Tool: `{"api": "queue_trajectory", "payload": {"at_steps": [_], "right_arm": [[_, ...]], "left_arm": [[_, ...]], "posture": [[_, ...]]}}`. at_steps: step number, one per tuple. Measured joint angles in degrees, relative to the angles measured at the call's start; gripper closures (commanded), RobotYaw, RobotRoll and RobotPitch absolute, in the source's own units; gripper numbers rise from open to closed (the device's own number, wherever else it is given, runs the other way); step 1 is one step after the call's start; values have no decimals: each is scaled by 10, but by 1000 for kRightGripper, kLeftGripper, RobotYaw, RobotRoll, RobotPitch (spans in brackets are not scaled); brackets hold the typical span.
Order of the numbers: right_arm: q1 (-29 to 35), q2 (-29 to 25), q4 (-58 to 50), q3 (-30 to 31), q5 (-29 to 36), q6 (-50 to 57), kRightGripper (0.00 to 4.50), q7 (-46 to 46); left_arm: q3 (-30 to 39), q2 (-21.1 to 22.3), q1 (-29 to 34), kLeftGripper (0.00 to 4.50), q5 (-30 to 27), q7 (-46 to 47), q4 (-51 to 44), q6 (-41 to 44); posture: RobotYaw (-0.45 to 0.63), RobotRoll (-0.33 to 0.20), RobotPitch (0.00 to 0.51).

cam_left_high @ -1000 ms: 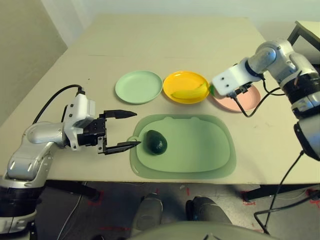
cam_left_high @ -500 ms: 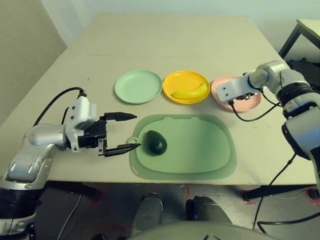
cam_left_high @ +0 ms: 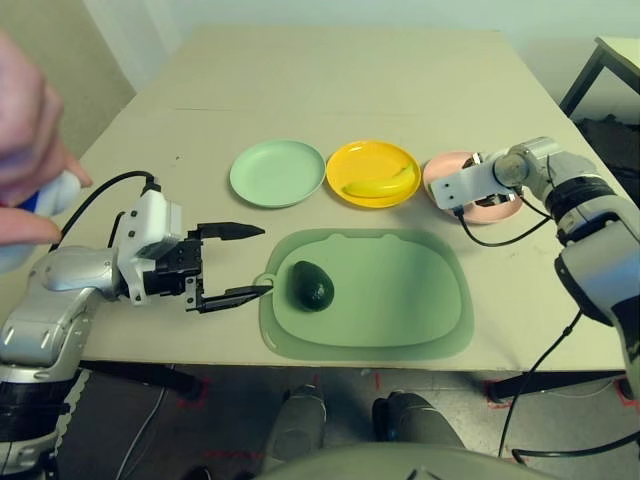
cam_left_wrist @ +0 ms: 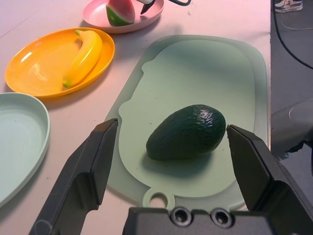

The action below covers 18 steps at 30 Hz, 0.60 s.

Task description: Place the fruits into color-matched plates.

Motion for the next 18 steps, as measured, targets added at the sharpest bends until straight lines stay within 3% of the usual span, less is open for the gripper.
{"api": "queue_trajectory", "payload": {"at_steps": [6, 12, 15, 18], "right_arm": [[-32, -36, -6, -8, 4, -35, 57, 58], [-76, -120, -69, -53, 64, -73, 57, 238], [-47, -155, -167, -101, 138, -42, 57, 361], [49, -187, -351, -166, 245, 91, 57, 471]], "left_arm": [[-5, 0, -18, 0, 0, -3, 2, 0], [-11, 5, -32, 0, 0, -21, 7, 0], [-18, 13, -48, 0, 1, -38, 17, 0], [-31, 22, -73, 0, 4, -60, 26, -2]], "posture": [[147, 0, 95], [118, 0, 87], [107, 0, 81], [97, 0, 76]]}}
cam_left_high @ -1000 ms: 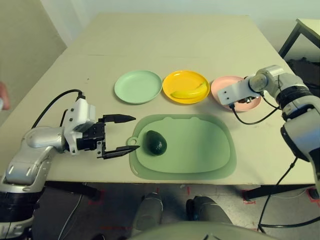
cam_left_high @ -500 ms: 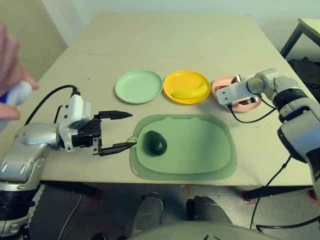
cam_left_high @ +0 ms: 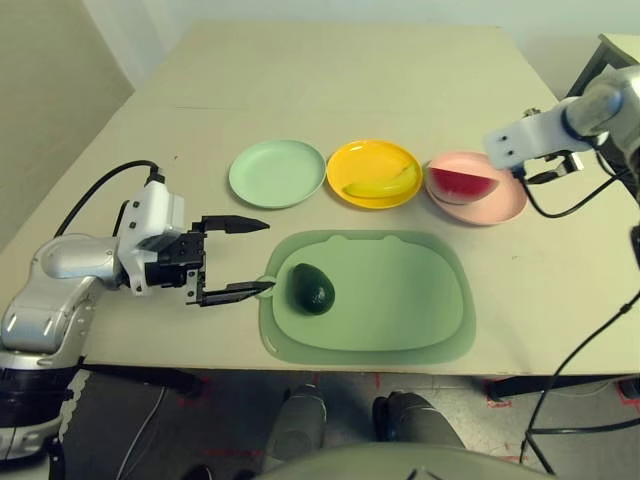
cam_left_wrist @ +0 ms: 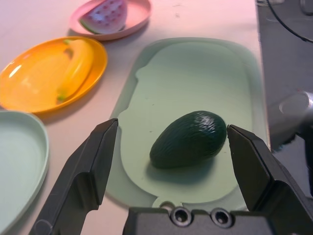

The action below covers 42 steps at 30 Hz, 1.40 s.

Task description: Place the fruits into color-matched plates.

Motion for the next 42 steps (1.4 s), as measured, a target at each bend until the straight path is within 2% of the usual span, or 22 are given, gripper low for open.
{"api": "queue_trajectory", "payload": {"at_steps": [3, 7, 11, 13, 16, 20, 24, 29, 32, 37, 42], "right_arm": [[90, -7, -189, -51, 98, 189, 57, 39], [203, -9, -376, -123, 172, 381, 57, 16], [316, 70, -510, -218, 282, 531, 57, -66], [373, 85, -559, -250, 323, 549, 57, -93], [485, 96, -601, -278, 375, 551, 57, -118], [571, 119, -628, -295, 433, 540, 57, -138], [593, 133, -656, -295, 457, 493, 57, -161], [593, 170, -684, -296, 500, 496, 57, -224], [624, 194, -688, -297, 507, 460, 57, -255], [684, 219, -640, -296, 485, 322, 57, -264], [732, 210, -563, -270, 445, 162, 57, -211]], "left_arm": [[-12, 2, -26, 0, 10, -17, 18, -18], [-30, 3, -47, 0, 21, -45, 39, -37], [-56, 3, -79, 0, 41, -83, 69, -67], [-65, 2, -92, 0, 46, -95, 80, -79], [-83, -1, -106, 0, 68, -112, 110, -106], [-110, -16, -131, 0, 92, -129, 146, -140], [-140, -21, -165, 0, 109, -135, 185, -179], [-163, -29, -186, 0, 109, -135, 211, -202], [-170, -30, -188, 0, 109, -135, 219, -214], [-184, -31, -196, 0, 110, -135, 236, -233], [-221, -34, -220, 0, 120, -135, 258, -265]], "posture": [[99, 0, 74], [102, 0, 72], [85, 0, 68], [74, 0, 66], [75, 0, 64], [89, 0, 63], [85, 0, 57], [79, 0, 54], [78, 0, 52], [75, 0, 51], [69, 0, 53]]}}
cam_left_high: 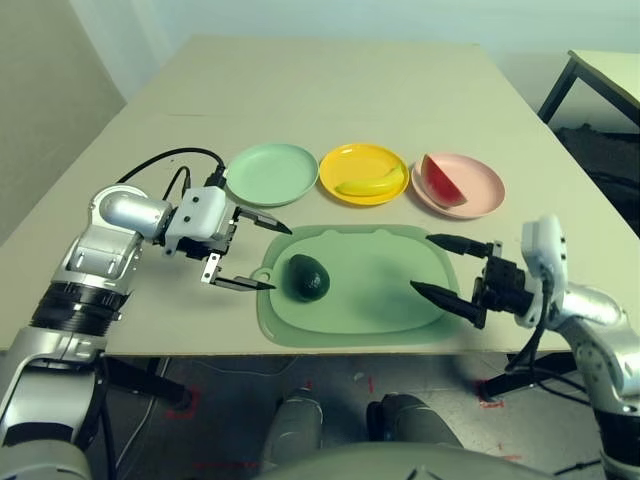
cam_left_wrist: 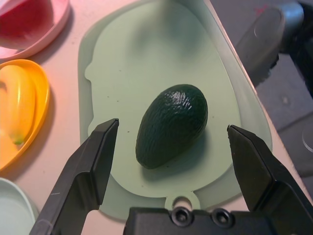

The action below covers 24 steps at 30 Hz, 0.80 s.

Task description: Place the fruits into color-matched plates.

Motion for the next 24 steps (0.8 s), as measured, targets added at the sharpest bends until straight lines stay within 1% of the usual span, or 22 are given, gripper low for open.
{"api": "queue_trajectory", "payload": {"at_steps": [3, 6, 13, 17, 21, 24], "right_arm": [[11, -24, 34, 24, -16, -90, 57, 50], [12, -39, 58, 41, -22, -140, 57, 77], [-8, -40, 87, 50, -23, -172, 57, 73], [-8, -41, 94, 54, -24, -180, 57, 67], [-7, -42, 94, 63, -24, -181, 57, 60], [-7, -42, 94, 65, -24, -181, 57, 54]], "left_arm": [[-22, -11, -20, 0, 2, 0, 9, -16], [-41, -15, -37, 0, 8, 0, 23, -30], [-77, -28, -55, 0, 10, 0, 30, -46], [-95, -29, -57, 0, 10, 0, 29, -47], [-127, -28, -65, 0, 16, 0, 30, -68], [-136, -31, -72, 0, 23, 0, 39, -79]], "posture": [[61, 0, 54], [59, 0, 52], [57, 0, 53], [54, 0, 53], [50, 0, 53], [47, 0, 53]]}}
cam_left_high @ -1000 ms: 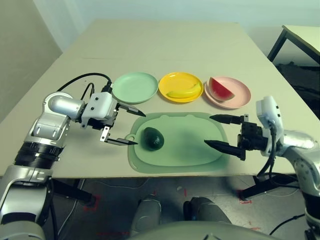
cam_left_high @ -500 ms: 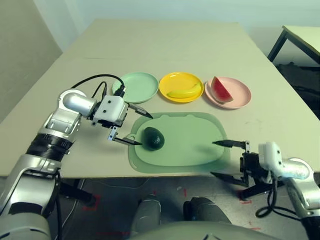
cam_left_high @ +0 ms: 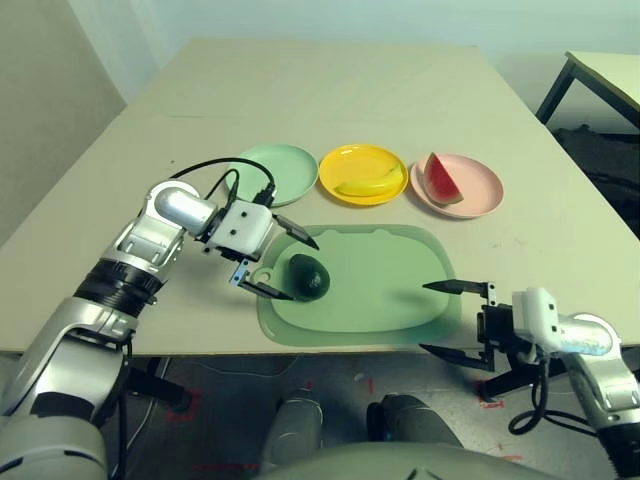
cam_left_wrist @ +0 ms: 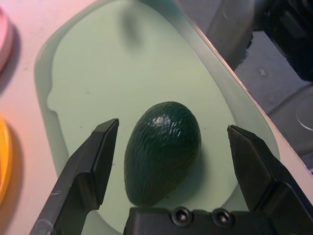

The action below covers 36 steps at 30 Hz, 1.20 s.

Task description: Place the fruits into color-matched plates.

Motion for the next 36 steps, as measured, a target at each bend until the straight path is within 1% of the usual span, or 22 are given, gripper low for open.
{"api": "queue_trajectory", "payload": {"at_steps": [6, 12, 18, 26, 28, 31, 36], "right_arm": [[4, 0, -8, 6, 0, 0, 57, -16], [32, -8, -34, 24, 1, 3, 57, -20], [32, -12, -40, 28, 0, 3, 57, -29], [36, -20, -40, 33, -2, 3, 57, -32], [36, -22, -41, 34, -2, 3, 0, -33], [37, -23, -41, 35, -2, 3, 0, -34], [38, -29, -41, 41, -3, 1, 0, -34]], "left_arm": [[-8, -14, -6, 0, 15, 0, 19, -21], [-12, -28, -7, 0, 38, 0, 45, -45], [-11, -58, -5, 0, 75, 0, 76, -67], [-9, -89, -5, 0, 104, 2, 108, -87], [-9, -91, -5, 388, 106, 3, 112, -87], [-6, -92, -5, 1204, 112, 5, 117, -87], [2, -92, -5, 1217, 117, 4, 117, -84]], "posture": [[36, 0, 54], [35, 0, 54], [33, 0, 53], [26, 0, 55], [26, 0, 55], [26, 0, 55], [27, 0, 54]]}}
